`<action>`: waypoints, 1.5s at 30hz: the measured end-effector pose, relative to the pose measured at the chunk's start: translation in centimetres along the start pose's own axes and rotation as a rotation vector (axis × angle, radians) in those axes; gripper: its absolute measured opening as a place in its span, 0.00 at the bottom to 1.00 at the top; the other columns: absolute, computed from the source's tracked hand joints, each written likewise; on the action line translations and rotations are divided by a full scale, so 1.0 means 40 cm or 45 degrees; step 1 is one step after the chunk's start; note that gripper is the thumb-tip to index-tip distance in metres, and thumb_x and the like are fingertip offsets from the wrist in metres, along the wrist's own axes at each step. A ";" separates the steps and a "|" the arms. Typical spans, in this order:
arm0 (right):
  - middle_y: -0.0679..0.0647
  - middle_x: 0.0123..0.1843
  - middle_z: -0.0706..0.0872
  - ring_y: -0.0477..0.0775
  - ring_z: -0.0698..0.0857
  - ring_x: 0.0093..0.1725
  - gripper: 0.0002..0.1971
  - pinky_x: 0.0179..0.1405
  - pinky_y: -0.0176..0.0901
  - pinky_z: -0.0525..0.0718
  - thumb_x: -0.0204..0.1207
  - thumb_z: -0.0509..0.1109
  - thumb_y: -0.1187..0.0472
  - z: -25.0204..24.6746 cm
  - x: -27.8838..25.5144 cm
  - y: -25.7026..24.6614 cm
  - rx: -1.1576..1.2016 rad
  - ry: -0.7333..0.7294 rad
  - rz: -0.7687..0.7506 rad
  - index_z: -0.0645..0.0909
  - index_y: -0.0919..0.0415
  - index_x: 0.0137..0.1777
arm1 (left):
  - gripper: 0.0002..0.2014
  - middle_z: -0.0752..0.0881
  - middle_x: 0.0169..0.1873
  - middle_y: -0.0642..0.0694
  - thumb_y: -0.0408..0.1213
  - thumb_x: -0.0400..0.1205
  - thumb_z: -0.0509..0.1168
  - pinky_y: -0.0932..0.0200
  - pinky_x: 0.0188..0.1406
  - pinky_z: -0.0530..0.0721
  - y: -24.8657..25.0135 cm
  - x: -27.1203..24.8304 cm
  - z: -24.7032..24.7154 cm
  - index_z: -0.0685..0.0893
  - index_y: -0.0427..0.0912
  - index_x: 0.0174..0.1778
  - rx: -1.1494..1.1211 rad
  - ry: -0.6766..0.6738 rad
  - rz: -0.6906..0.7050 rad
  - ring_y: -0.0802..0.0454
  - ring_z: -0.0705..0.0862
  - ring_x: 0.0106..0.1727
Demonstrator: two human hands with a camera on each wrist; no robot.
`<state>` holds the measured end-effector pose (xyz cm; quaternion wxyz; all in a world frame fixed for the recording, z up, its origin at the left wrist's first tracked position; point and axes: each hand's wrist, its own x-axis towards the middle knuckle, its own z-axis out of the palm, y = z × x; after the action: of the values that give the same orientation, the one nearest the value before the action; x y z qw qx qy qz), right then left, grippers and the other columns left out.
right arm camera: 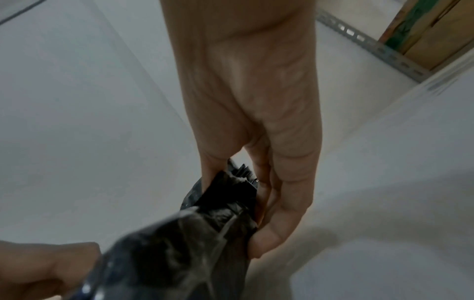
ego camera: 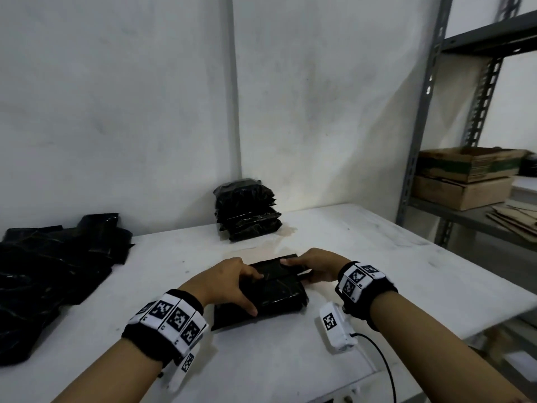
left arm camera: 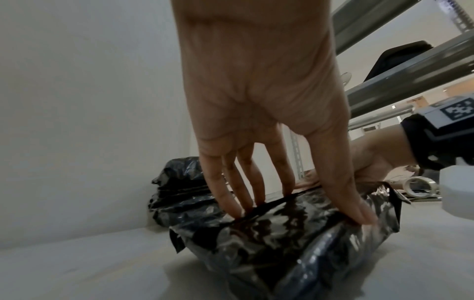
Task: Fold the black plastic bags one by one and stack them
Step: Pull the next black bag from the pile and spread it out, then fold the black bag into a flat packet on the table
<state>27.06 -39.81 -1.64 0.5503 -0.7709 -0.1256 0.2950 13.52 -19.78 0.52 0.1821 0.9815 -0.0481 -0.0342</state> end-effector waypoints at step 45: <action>0.61 0.74 0.77 0.61 0.76 0.73 0.20 0.71 0.47 0.76 0.82 0.64 0.60 -0.678 -0.083 0.206 -1.405 0.752 0.466 0.77 0.64 0.73 | 0.34 0.75 0.58 0.50 0.41 0.63 0.82 0.53 0.53 0.78 0.433 0.275 0.129 0.75 0.53 0.64 0.273 -0.252 0.166 0.47 0.77 0.60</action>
<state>39.45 -65.52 -2.22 0.0258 -0.9978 0.0311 0.0519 22.57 -38.88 1.43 0.0723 0.9820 -0.1327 -0.1135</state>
